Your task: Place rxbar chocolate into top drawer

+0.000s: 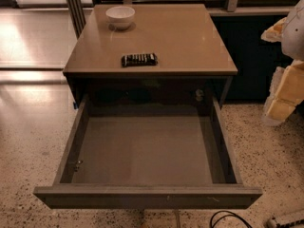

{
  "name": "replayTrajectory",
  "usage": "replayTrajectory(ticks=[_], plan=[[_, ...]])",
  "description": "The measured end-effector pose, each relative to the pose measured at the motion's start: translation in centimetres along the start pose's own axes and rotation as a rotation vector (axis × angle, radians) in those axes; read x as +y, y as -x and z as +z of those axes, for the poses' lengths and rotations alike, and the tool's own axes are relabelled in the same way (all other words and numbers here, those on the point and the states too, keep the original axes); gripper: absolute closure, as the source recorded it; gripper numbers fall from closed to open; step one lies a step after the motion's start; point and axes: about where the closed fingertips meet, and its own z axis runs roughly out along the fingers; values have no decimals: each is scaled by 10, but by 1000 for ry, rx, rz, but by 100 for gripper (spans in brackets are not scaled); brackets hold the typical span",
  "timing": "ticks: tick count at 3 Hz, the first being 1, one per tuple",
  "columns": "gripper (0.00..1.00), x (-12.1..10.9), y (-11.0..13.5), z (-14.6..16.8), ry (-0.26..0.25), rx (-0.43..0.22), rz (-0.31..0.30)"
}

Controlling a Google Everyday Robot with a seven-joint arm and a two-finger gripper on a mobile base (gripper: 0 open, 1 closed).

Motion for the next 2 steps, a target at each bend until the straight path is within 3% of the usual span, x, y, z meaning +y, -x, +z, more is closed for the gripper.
replayTrajectory(ticks=[2], plan=[[0,-13,7,2,-9,-19,-30]])
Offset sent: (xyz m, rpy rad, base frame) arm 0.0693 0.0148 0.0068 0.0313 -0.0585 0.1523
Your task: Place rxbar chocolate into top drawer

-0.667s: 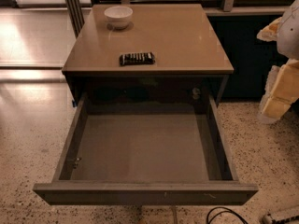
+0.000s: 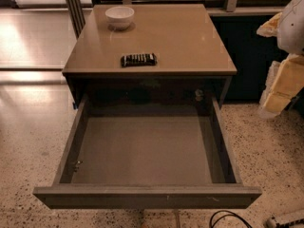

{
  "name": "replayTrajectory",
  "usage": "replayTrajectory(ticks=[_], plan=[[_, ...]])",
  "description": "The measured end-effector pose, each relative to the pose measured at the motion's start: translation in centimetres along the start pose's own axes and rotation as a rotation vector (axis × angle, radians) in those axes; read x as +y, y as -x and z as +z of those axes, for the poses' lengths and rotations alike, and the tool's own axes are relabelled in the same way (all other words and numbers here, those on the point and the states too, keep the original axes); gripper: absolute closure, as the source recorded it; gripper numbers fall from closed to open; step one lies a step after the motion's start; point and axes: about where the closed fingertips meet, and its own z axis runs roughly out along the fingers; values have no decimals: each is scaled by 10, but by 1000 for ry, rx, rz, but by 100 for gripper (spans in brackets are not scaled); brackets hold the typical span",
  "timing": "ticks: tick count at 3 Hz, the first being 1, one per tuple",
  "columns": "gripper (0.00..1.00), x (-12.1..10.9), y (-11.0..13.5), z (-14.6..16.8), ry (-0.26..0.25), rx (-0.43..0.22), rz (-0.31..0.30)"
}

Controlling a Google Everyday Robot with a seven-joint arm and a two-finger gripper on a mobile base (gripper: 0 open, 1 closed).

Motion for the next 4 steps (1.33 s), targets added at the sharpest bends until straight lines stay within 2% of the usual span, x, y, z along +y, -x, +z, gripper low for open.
replayTrajectory(ticks=[2,3,4], plan=[[0,-65,34,31,-2,-79,-144],[0,-95,59,54,18,-114,-223],[0,-95,59,54,18,-114,-223]])
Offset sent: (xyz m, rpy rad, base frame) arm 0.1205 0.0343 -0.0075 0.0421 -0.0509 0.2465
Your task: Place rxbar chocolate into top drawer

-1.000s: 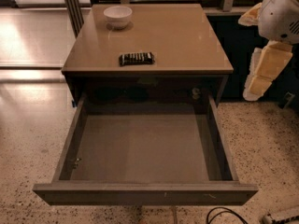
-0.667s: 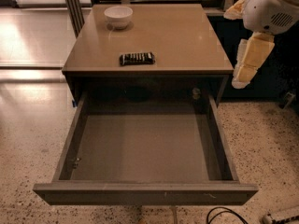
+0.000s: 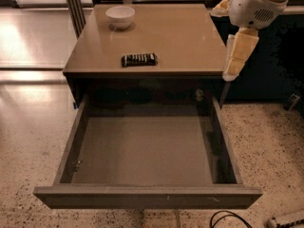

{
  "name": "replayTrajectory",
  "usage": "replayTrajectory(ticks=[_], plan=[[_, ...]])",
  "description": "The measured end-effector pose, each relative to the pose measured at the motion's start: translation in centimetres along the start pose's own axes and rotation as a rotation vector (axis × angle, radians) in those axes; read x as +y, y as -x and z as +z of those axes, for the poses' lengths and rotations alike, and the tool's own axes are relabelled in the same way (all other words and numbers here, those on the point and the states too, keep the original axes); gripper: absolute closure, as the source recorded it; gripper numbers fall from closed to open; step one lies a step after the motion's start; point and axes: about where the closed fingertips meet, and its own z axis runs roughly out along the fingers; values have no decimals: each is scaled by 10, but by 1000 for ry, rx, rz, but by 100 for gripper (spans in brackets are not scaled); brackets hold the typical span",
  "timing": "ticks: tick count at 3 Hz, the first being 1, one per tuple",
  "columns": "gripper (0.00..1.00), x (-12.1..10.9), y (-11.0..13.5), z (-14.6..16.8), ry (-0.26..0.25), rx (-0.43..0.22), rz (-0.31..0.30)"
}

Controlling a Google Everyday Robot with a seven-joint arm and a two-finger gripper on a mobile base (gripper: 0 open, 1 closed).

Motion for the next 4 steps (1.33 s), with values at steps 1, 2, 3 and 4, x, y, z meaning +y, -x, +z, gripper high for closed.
replayTrajectory(ticks=[1,2,3,4], plan=[[0,-14,24,18,5,-27,-75],[0,-31,55,46,41,-61,-171],[0,-49,82,77,114,-76,-248],[0,-73,101,105,162,-54,-264]])
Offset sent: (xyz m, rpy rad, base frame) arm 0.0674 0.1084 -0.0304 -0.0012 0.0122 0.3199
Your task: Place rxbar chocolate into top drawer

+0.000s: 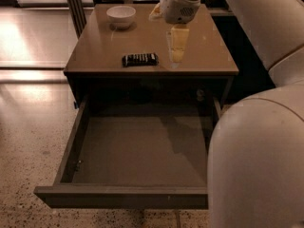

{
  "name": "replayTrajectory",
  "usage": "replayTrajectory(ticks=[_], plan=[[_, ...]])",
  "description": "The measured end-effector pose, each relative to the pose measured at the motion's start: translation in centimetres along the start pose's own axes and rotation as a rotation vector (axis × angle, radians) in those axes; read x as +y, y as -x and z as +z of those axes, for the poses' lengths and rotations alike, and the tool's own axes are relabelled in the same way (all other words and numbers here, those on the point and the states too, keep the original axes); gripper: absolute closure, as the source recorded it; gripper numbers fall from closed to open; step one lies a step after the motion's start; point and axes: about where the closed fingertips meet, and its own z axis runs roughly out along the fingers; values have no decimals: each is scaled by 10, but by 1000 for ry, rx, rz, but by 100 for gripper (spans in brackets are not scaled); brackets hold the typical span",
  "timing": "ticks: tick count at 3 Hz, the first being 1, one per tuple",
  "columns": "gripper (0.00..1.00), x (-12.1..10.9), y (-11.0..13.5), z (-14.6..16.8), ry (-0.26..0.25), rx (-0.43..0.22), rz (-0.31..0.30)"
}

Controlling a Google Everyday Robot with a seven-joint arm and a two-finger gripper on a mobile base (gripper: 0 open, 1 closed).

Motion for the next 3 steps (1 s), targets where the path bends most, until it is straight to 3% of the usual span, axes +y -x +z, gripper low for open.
replayTrajectory(ticks=[1,2,3], plan=[[0,-18,4,0,-37,-4,-3],[0,-19,4,0,-40,-5,-3],[0,-38,14,14,-33,-6,-51]])
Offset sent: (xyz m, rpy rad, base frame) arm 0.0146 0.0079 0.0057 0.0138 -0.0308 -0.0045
